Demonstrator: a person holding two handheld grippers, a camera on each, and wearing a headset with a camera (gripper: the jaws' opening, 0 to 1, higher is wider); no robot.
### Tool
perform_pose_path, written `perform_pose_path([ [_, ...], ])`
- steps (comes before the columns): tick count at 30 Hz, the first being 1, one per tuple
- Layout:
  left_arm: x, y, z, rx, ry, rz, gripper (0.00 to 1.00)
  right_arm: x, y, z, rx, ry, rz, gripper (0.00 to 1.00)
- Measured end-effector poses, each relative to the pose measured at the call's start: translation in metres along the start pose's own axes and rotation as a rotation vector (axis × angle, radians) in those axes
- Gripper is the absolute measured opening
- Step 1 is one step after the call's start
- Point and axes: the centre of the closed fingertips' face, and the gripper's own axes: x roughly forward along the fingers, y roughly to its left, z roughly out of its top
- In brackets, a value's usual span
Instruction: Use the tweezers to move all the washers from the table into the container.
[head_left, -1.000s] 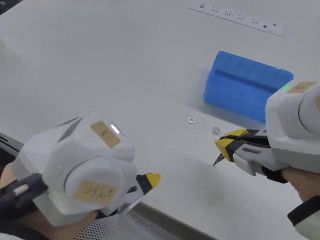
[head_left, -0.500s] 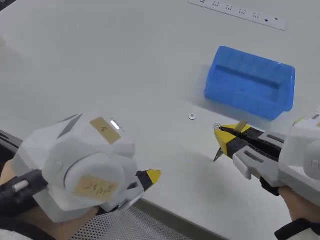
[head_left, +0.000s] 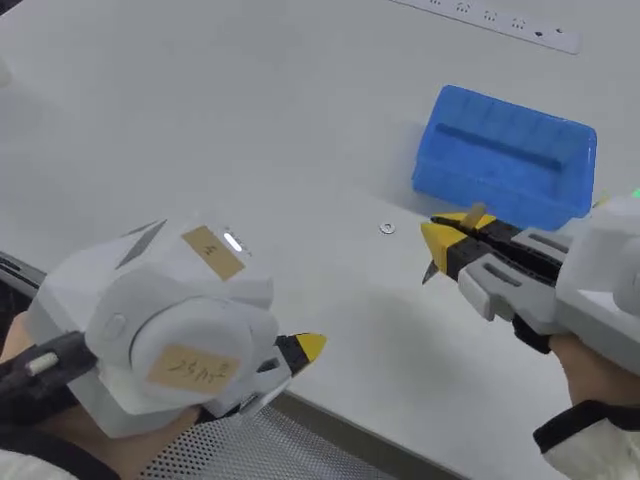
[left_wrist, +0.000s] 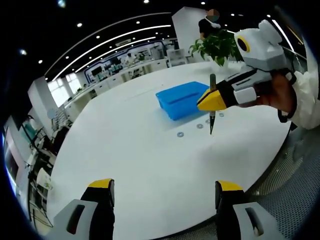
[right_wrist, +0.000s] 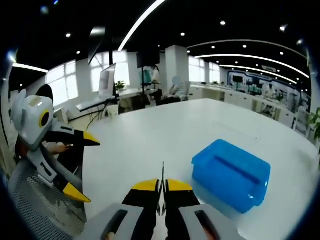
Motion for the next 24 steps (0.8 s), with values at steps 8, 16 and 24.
perform_pose_path([
  [8,0.0,0.0,0.0,-0.004,-0.001,0.001,0.85,0.023,-0.011,0.016,0.052,-0.083,0.007,0.01],
  [16,0.0,0.0,-0.001,-0.007,0.005,-0.003,0.85,0.038,-0.016,0.018,0.048,-0.096,-0.014,0.02],
  [24,0.001,0.0,-0.002,-0.007,0.011,-0.005,0.84,0.044,-0.017,0.013,0.053,-0.094,-0.028,0.02],
])
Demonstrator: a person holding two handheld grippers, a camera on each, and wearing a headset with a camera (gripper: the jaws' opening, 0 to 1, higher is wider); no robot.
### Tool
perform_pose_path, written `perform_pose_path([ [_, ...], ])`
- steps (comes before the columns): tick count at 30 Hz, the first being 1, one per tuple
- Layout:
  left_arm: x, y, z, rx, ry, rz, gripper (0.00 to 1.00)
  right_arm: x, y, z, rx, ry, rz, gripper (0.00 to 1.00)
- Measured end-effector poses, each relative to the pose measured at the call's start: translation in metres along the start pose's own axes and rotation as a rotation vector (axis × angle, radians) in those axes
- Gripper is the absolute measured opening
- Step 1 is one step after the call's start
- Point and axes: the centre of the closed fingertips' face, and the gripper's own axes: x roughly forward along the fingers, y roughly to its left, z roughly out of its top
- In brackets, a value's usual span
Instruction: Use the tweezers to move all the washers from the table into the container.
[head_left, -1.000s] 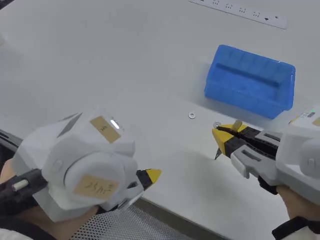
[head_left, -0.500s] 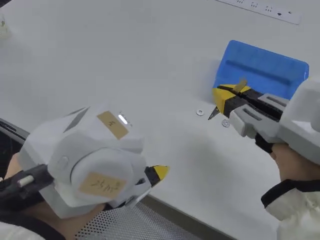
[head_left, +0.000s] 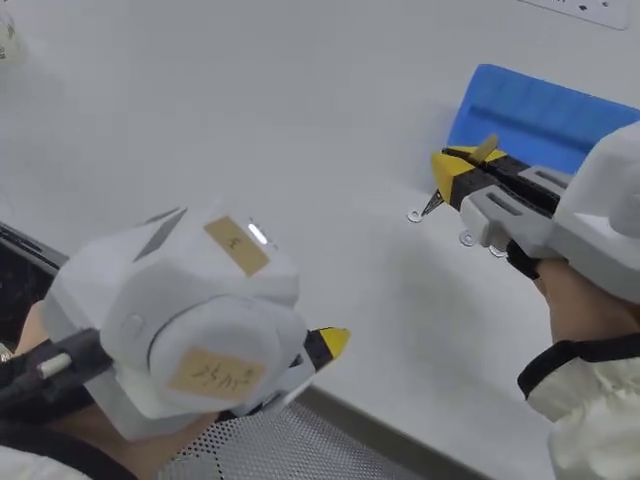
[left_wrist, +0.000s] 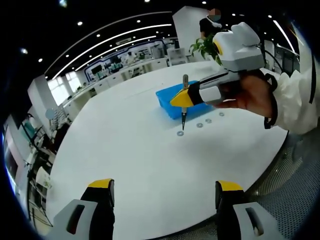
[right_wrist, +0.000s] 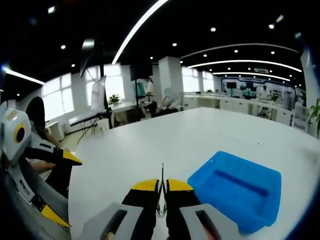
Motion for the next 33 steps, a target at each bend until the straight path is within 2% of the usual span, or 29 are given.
perform_pose_path([
  [4,0.0,0.0,0.0,0.0,0.002,-0.001,0.84,0.002,-0.003,0.0,-0.008,-0.007,-0.015,0.02],
  [9,0.0,0.0,-0.001,0.001,0.005,0.0,0.84,0.005,-0.001,-0.005,0.002,0.004,-0.007,0.02],
  [12,0.0,0.0,-0.001,-0.001,0.007,-0.001,0.84,0.005,-0.001,-0.006,-0.026,0.005,-0.012,0.02],
  [19,0.001,0.0,-0.002,0.002,0.014,-0.001,0.84,0.01,-0.001,-0.005,-0.029,0.002,-0.006,0.02],
  [22,0.001,0.0,-0.003,0.003,0.016,-0.002,0.84,0.01,0.0,-0.005,-0.068,-0.002,-0.004,0.02],
  [25,0.001,0.0,-0.003,0.003,0.019,-0.002,0.84,0.011,0.001,-0.004,-0.072,0.0,0.005,0.02],
  [29,0.001,0.0,-0.003,0.004,0.02,-0.002,0.84,0.008,0.004,-0.006,-0.14,0.016,0.007,0.02],
  [33,0.001,-0.001,-0.003,0.004,0.02,-0.002,0.84,0.007,0.003,-0.009,-0.157,0.029,0.003,0.02],
])
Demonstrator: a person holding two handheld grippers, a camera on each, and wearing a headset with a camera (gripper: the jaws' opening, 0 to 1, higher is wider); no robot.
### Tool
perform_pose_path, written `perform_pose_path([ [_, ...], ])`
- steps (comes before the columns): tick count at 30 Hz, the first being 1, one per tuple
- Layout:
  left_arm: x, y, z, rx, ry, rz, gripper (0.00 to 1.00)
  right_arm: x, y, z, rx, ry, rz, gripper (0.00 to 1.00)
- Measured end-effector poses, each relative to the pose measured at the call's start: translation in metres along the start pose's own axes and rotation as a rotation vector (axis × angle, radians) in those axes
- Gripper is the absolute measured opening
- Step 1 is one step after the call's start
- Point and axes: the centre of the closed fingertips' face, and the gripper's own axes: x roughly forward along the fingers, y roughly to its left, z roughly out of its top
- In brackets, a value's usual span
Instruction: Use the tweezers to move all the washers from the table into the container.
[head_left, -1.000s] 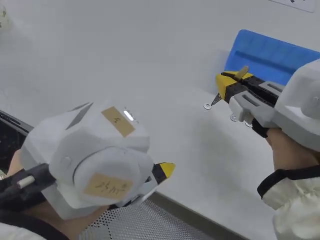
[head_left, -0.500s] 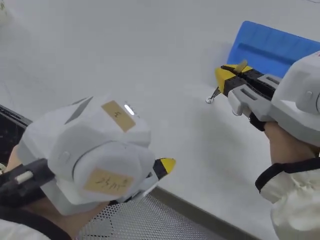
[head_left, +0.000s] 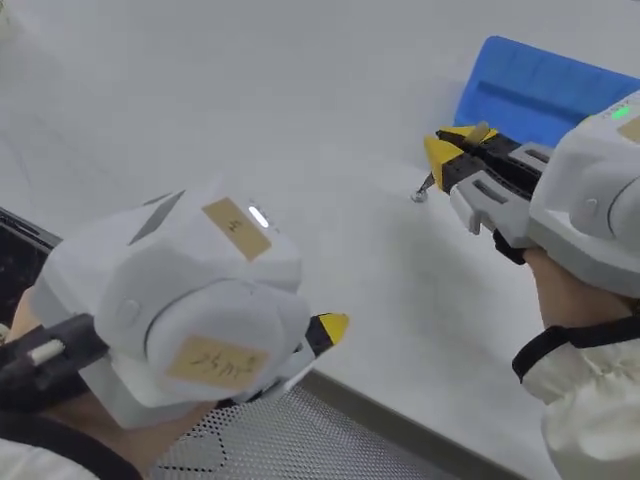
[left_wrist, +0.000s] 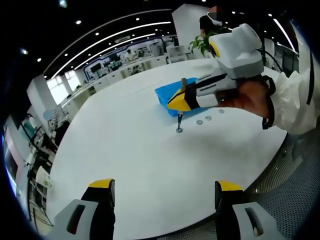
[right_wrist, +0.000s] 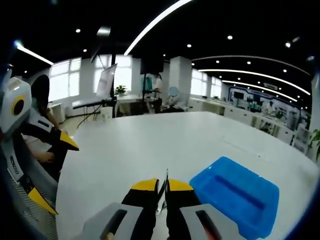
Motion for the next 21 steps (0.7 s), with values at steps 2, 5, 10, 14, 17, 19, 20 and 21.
perform_pose_path([
  [2,-0.0001,0.0002,0.0001,-0.001,-0.001,0.001,0.83,-0.0001,-0.0008,0.0002,0.01,0.003,0.001,0.02],
  [5,0.0001,0.0004,-0.0002,0.0,0.0,0.001,0.83,0.0001,-0.0031,0.0016,0.019,0.0,-0.003,0.02],
  [10,0.0002,0.0005,-0.0003,0.0,0.0,0.001,0.83,0.0002,-0.0047,-0.0004,0.024,0.011,-0.006,0.02],
  [14,0.0001,0.0004,-0.0005,-0.001,-0.001,0.002,0.83,0.0005,-0.0043,-0.0003,0.029,0.01,-0.004,0.02],
  [17,0.0003,-0.0002,-0.001,0.001,0.0,0.001,0.83,0.0017,-0.0041,0.0005,0.039,0.013,0.0,0.02],
  [19,0.0003,-0.0002,-0.001,0.0,0.0,0.002,0.83,0.0021,-0.0034,0.0024,0.084,0.005,0.011,0.02],
  [20,0.0003,-0.0003,-0.001,-0.001,0.0,0.001,0.83,0.0022,-0.0041,0.002,0.076,0.008,0.007,0.02],
  [21,0.0004,-0.0003,-0.0012,0.0,0.001,0.002,0.83,0.0023,-0.0047,0.0011,0.062,0.012,0.002,0.02],
])
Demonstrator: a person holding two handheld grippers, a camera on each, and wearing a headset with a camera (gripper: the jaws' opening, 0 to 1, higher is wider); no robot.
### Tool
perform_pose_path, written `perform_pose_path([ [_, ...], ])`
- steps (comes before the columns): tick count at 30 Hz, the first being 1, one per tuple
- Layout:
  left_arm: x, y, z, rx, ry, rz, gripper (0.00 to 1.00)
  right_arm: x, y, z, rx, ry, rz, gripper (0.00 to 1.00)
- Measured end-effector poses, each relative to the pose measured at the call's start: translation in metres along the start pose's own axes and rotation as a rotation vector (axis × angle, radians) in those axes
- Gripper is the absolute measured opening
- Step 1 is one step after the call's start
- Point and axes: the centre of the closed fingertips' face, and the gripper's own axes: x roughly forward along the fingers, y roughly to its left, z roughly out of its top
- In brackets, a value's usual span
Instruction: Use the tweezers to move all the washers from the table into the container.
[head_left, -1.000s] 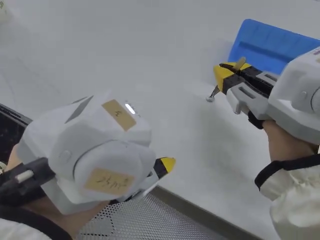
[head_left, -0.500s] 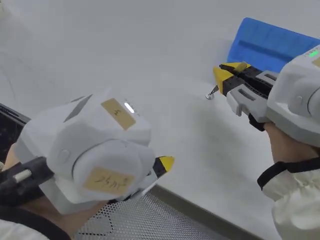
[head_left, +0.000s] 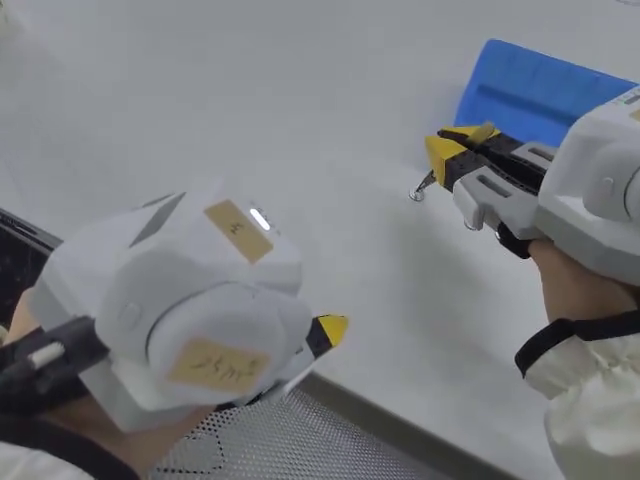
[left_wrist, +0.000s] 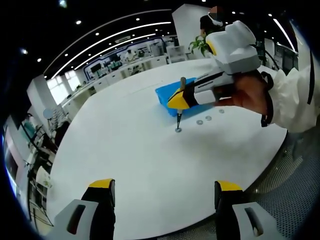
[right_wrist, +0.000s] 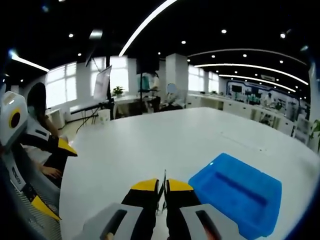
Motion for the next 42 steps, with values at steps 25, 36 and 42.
perform_pose_path([
  [25,0.0,0.0,0.0,-0.003,-0.005,0.005,0.83,0.012,0.003,0.001,-0.066,0.0,-0.007,0.02],
  [36,0.0,0.0,0.0,0.001,-0.002,0.005,0.83,0.007,-0.001,-0.006,0.022,0.024,-0.002,0.01],
  [42,0.0,-0.001,0.0,0.002,-0.006,0.003,0.83,0.003,-0.007,-0.003,0.101,0.038,0.003,0.0],
])
